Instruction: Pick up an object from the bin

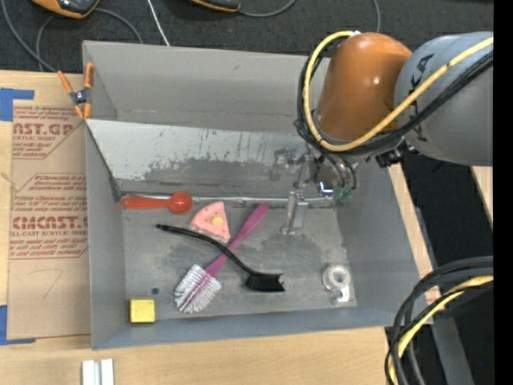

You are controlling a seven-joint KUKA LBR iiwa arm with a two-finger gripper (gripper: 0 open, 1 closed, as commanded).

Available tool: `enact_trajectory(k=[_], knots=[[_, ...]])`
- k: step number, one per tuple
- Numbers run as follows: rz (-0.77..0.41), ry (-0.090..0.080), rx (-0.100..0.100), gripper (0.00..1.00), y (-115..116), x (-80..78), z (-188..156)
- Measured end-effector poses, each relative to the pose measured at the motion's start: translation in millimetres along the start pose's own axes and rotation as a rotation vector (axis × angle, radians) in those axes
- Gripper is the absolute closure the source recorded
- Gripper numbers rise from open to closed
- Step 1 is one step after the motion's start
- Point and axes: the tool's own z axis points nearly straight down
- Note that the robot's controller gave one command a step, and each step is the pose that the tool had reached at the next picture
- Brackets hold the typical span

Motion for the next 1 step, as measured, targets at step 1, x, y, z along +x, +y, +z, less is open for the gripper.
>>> enact_trajectory(k=[1], knots=[[0.0, -0.001, 0.0, 0.0, 0.2, 0.1, 0.5]])
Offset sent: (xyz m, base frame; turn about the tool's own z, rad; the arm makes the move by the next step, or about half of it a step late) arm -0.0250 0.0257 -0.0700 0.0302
